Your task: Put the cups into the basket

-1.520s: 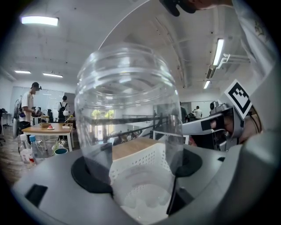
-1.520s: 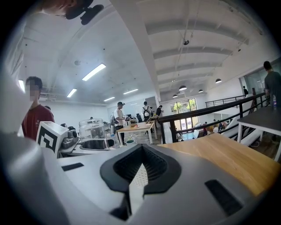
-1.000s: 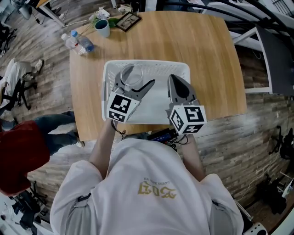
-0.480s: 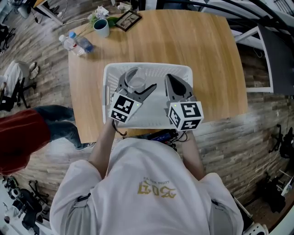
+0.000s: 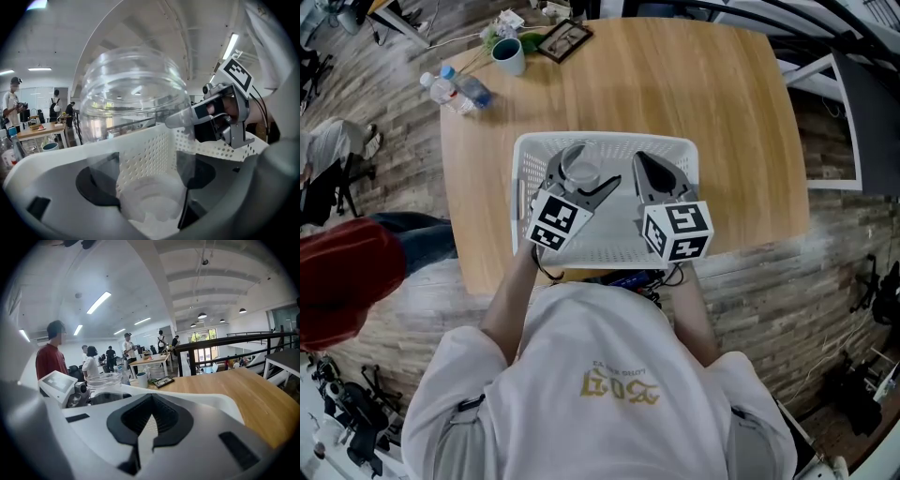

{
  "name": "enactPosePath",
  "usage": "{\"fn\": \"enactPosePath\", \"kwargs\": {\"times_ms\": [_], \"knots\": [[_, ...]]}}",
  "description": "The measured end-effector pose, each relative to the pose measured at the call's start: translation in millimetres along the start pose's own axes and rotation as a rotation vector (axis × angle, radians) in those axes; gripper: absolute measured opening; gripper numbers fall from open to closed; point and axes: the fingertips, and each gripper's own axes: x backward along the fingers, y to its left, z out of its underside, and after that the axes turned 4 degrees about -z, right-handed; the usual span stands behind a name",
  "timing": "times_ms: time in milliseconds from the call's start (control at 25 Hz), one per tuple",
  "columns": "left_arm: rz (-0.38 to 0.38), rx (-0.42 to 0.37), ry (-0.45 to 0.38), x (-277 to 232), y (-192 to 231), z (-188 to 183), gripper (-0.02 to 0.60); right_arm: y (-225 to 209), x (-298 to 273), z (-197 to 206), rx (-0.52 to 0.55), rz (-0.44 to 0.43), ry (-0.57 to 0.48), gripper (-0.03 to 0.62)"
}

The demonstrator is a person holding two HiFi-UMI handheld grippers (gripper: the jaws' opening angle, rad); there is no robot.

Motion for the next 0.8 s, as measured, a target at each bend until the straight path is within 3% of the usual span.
{"fn": "enactPosePath", "kwargs": {"times_ms": [320,800], "knots": [[0.011,-0.026,0.07,-3.6,-8.1,14.5,0.373,1.9,-6.2,4.9,-0.065,-0.071,0.003,0.009],[-0.013,-0.199,0.185,-9.7,-14.5,33.5,0.373,14.9,-11.6,9.6,-0.229,-0.222,0.028,0.021]]}}
